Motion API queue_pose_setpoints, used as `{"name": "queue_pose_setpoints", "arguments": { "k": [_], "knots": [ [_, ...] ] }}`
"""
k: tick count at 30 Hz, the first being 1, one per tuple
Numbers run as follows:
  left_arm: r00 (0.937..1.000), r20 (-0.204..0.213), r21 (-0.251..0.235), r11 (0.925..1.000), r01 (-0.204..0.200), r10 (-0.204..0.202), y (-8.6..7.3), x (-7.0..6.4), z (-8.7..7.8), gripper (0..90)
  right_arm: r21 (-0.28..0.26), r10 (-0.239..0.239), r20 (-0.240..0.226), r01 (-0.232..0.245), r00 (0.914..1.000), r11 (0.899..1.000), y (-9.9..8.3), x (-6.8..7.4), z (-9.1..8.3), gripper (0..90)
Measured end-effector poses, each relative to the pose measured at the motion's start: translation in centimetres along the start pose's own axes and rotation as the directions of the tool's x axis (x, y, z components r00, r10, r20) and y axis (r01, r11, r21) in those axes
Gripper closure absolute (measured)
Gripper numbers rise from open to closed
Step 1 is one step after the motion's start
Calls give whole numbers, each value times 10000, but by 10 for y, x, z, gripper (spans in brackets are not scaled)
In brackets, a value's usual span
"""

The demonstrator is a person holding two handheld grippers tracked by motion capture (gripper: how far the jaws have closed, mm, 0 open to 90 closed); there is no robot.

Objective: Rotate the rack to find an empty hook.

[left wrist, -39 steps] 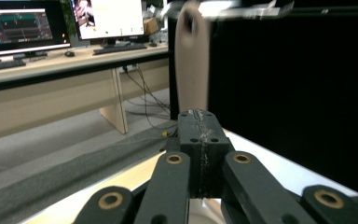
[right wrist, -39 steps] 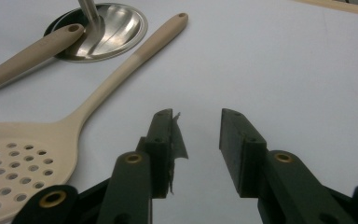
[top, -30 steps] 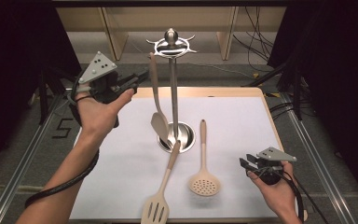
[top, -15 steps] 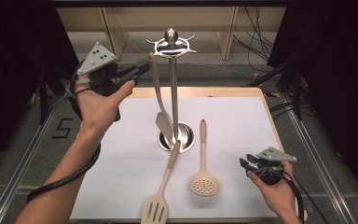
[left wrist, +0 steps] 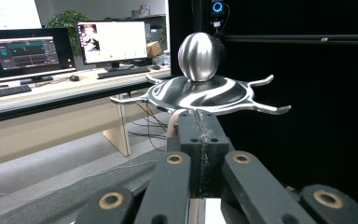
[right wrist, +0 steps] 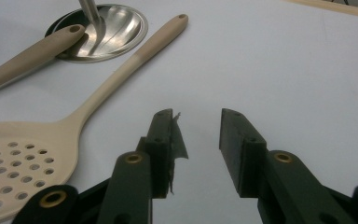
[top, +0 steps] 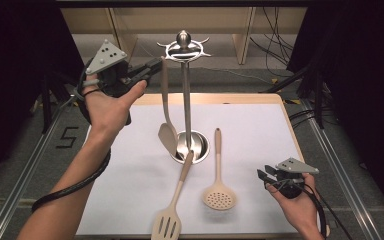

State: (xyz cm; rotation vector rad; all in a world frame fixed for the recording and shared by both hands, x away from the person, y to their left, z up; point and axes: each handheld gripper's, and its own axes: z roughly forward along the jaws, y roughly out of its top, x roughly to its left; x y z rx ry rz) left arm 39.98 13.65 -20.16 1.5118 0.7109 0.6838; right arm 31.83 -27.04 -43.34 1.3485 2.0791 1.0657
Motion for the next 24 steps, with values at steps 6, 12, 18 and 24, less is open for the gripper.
{"name": "queue_pose_setpoints", "arguments": {
  "k": [6, 12, 18, 24],
  "knots": [
    [9999, -100, -35, 10000, -36, 35, 1, 1, 1, 895, -127, -408, 22, 408, 9992, 9991, 0, -3, 1, 660],
    [9997, -214, 63, 9999, -121, 123, 2, 4, 4, 895, -71, -469, -71, 469, 9989, 9989, 0, -4, 1, 660],
    [9993, -357, 114, 9999, -73, 77, 3, 7, 8, 895, -89, -494, -6, 494, 9988, 9987, 0, -4, 1, 660],
    [9986, -521, 143, 9999, -47, 54, 3, 12, 10, 895, -5, -139, 56, 139, 9999, 9999, 0, -1, 0, 661]
  ]
}}
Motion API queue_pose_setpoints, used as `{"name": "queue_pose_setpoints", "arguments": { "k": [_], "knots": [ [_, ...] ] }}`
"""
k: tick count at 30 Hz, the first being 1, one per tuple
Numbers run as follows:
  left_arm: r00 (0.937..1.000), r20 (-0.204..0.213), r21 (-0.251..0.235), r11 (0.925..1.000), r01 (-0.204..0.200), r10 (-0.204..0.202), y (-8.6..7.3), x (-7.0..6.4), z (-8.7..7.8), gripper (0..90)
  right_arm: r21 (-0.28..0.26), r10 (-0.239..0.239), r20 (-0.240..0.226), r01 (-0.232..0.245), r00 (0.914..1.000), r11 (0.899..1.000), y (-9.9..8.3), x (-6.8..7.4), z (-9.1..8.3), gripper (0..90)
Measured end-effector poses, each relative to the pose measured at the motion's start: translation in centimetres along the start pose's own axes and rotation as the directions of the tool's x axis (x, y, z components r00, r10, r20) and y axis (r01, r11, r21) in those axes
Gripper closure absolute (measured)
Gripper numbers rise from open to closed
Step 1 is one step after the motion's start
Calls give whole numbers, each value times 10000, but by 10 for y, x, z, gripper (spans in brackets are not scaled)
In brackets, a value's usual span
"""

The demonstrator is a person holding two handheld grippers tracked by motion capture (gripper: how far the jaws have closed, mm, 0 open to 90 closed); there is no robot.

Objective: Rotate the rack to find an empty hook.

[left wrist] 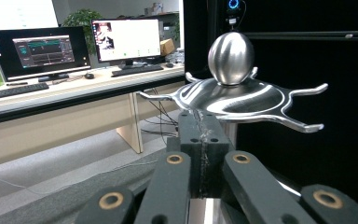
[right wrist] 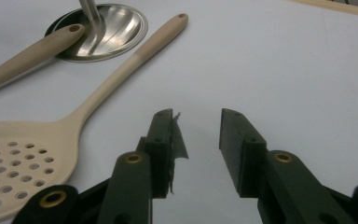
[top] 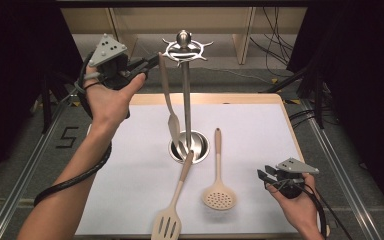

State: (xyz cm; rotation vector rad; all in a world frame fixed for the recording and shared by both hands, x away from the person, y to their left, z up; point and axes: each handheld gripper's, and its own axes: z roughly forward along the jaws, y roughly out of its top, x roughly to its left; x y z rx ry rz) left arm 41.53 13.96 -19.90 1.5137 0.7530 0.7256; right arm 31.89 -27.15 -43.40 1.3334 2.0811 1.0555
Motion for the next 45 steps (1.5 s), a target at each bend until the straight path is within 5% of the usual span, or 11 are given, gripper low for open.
{"name": "queue_pose_setpoints", "arguments": {
  "k": [6, 8, 10, 15, 17, 18, 29, 37, 42, 44, 45],
  "knots": [
    [9999, -120, 37, 10000, 29, -29, 1, 3, 2, 895, 105, 86, -4, -86, 10000, 9999, 0, 0, -1, 660],
    [9999, -111, 69, 10000, -13, 14, 1, 3, 2, 894, -41, -332, 30, 332, 9994, 9994, 1, -2, 0, 660],
    [10000, -43, 127, 9999, -20, 21, 1, 2, 1, 891, 102, 60, -46, -60, 10000, 9999, 1, 1, -1, 660],
    [9999, 105, 226, 9997, 59, -61, -5, -6, -13, 747, 47, 111, -82, -111, 9999, 9999, 1, 1, -2, 659],
    [9998, 147, 305, 9994, -161, 157, -10, -10, -22, 697, -100, -334, 31, 334, 9994, 9994, 1, -2, -2, 659],
    [9997, 211, 326, 9994, -154, 147, -13, -12, -27, 673, 23, 111, -66, -111, 9999, 9999, 1, 0, -3, 659],
    [9989, 461, 1813, 9834, -108, 25, -83, -22, -60, 582, 3, 159, 87, -159, 9998, 9999, 1, -4, -3, 658],
    [9971, 647, 3442, 9388, 154, -401, -139, -32, -56, 562, -44, 26, -46, -26, 10000, 10000, 0, 1, -3, 657],
    [9930, 1005, 4616, 8870, 93, -627, -176, -40, -50, 552, 23, -351, -57, 351, 9994, 9994, -1, 0, -4, 656],
    [9906, 1081, 4791, 8774, 225, -845, -187, -44, -47, 552, 75, -162, -37, 163, 9999, 9998, -1, 0, -4, 654],
    [9892, 1205, 5071, 8618, 113, -839, -193, -46, -45, 551, 144, -114, -53, 114, 9999, 9998, -1, 1, -4, 652]
  ]
}}
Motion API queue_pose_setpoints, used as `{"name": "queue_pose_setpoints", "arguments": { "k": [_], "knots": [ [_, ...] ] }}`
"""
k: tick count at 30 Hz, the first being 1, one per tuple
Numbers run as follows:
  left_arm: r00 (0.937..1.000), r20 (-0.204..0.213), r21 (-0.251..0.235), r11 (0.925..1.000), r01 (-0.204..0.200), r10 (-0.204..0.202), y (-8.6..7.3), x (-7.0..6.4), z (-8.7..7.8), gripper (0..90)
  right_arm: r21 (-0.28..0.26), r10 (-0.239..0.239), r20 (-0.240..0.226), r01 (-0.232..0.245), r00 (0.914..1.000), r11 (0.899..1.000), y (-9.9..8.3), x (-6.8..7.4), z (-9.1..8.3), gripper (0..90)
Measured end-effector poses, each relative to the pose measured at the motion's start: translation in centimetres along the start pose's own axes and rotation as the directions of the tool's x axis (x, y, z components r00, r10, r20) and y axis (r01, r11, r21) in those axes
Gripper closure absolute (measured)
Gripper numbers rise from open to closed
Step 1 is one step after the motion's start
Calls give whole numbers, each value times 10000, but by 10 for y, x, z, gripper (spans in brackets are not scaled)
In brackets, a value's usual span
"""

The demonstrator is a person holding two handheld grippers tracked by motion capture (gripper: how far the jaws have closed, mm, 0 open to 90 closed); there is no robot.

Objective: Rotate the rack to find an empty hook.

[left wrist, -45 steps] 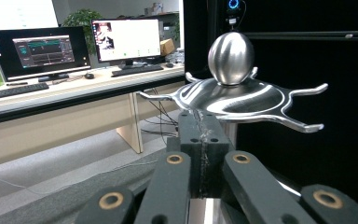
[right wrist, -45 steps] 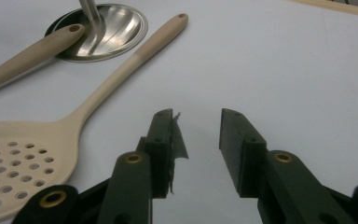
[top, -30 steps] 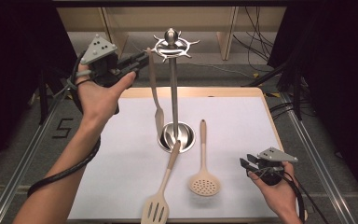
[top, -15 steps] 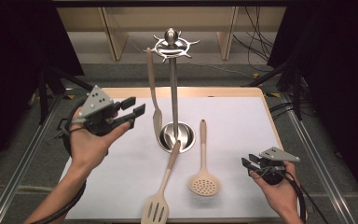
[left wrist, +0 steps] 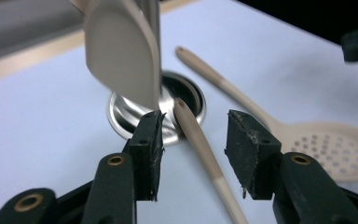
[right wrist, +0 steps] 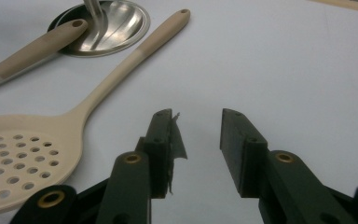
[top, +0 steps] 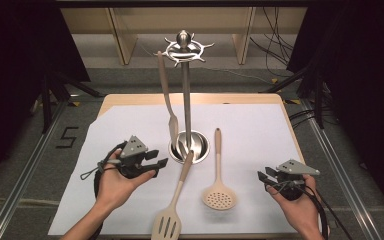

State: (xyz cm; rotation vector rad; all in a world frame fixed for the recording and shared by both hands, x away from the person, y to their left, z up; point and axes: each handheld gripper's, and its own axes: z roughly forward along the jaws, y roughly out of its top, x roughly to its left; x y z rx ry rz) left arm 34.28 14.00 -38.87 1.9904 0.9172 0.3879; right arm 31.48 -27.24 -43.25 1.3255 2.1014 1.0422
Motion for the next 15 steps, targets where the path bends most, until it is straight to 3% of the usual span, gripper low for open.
{"name": "queue_pose_setpoints", "arguments": {
  "k": [4, 5, 7, 15],
  "knots": [
    [9996, 269, 699, 9975, -94, 75, -13, -4, 16, 547, 18, -25, 0, 25, 10000, 10000, -1, 0, 3, 649],
    [9996, 250, 864, 9961, -186, 165, -15, -4, 20, 545, 67, 161, 28, -161, 9999, 9998, -1, 1, 2, 649],
    [9991, 426, 929, 9957, -38, -2, -18, -6, 26, 545, 39, 128, 3, -128, 9999, 9999, -1, 1, 2, 649],
    [9990, 399, 1415, 9896, -265, 211, -22, -4, 39, 545, 203, 235, -12, -235, 9997, 9995, -1, 1, 0, 648]
  ]
}}
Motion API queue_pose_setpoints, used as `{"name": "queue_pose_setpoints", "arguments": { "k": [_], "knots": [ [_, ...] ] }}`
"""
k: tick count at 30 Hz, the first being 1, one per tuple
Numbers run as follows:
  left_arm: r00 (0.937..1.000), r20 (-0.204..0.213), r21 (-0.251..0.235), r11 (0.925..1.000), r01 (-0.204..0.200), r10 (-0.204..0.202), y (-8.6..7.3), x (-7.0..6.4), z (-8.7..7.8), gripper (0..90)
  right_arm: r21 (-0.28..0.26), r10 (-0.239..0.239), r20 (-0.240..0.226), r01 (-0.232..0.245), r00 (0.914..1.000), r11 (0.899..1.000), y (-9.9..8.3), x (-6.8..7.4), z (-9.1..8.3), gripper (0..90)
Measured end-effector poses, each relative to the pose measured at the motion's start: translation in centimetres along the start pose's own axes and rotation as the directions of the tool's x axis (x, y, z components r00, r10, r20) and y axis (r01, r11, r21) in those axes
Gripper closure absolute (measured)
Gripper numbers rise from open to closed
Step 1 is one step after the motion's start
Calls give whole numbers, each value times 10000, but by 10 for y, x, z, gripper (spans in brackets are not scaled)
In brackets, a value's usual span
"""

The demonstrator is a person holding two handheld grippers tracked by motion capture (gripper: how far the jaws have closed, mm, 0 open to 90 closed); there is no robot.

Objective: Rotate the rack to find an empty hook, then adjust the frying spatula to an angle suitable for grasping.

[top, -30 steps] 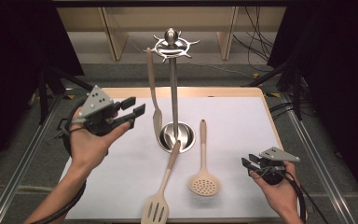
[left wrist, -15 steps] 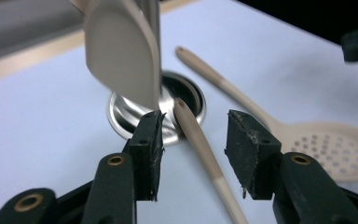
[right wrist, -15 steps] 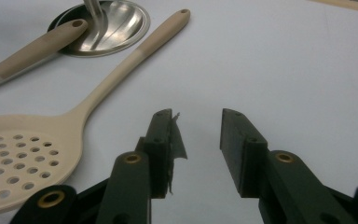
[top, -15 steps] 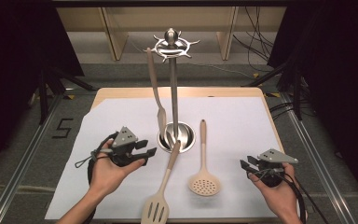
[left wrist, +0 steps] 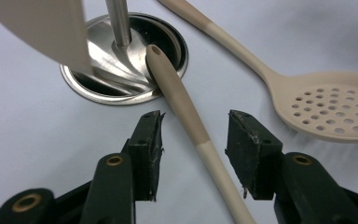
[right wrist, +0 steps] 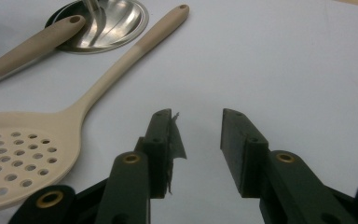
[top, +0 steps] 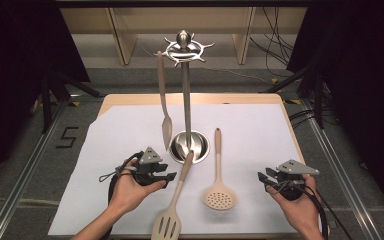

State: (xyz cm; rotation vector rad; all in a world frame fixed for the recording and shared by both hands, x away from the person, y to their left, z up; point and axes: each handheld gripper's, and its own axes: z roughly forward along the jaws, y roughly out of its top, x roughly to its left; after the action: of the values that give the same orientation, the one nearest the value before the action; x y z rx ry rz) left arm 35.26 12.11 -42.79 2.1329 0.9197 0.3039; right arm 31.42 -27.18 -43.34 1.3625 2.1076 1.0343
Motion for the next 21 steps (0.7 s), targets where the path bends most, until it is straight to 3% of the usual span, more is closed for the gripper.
{"name": "queue_pose_setpoints", "arguments": {
  "k": [3, 4, 6, 9, 12, 14, 16, 17, 18, 19, 21],
  "knots": [
    [9998, 153, 304, 9995, -123, 118, 0, -3, 9, 548, -153, -109, 105, 111, 9999, 9998, 1, -1, 0, 648],
    [9995, 199, 390, 9989, -242, 234, 0, -3, 12, 549, -82, 107, 80, -106, 9999, 9999, 1, 0, 0, 648],
    [9994, 261, 485, 9985, -240, 228, -1, -5, 17, 552, -74, 111, 102, -110, 9999, 9999, 0, -2, 1, 647],
    [9989, 293, 654, 9971, -396, 377, -1, -8, 23, 554, -66, -140, 99, 141, 9999, 9999, 1, -6, 1, 647],
    [9976, 397, 706, 9957, -593, 566, -1, -10, 24, 556, -69, -62, 120, 63, 9999, 10000, 3, -5, 2, 648],
    [9980, 324, 739, 9956, -570, 547, -2, -11, 23, 558, -139, -222, 43, 223, 9997, 9997, 5, -5, 5, 648],
    [9982, 309, 793, 9954, -542, 519, -3, -10, 23, 560, -93, -15, -12, 15, 10000, 10000, 5, -1, 7, 648],
    [9987, 233, 839, 9954, -473, 455, -4, -10, 22, 559, -154, -223, -37, 222, 9997, 9996, 6, -3, 8, 648],
    [9987, 242, 858, 9952, -464, 444, -5, -10, 22, 559, -72, -25, -100, 24, 9999, 10000, 6, 0, 8, 647],
    [9992, 249, 879, 9955, -346, 325, -5, -11, 23, 559, -100, -187, -128, 186, 9997, 9998, 6, -1, 8, 648],
    [9981, 367, 973, 9939, -523, 489, -4, -11, 23, 559, -35, -234, -53, 234, 9997, 9997, 6, -2, 7, 648]
  ]
}}
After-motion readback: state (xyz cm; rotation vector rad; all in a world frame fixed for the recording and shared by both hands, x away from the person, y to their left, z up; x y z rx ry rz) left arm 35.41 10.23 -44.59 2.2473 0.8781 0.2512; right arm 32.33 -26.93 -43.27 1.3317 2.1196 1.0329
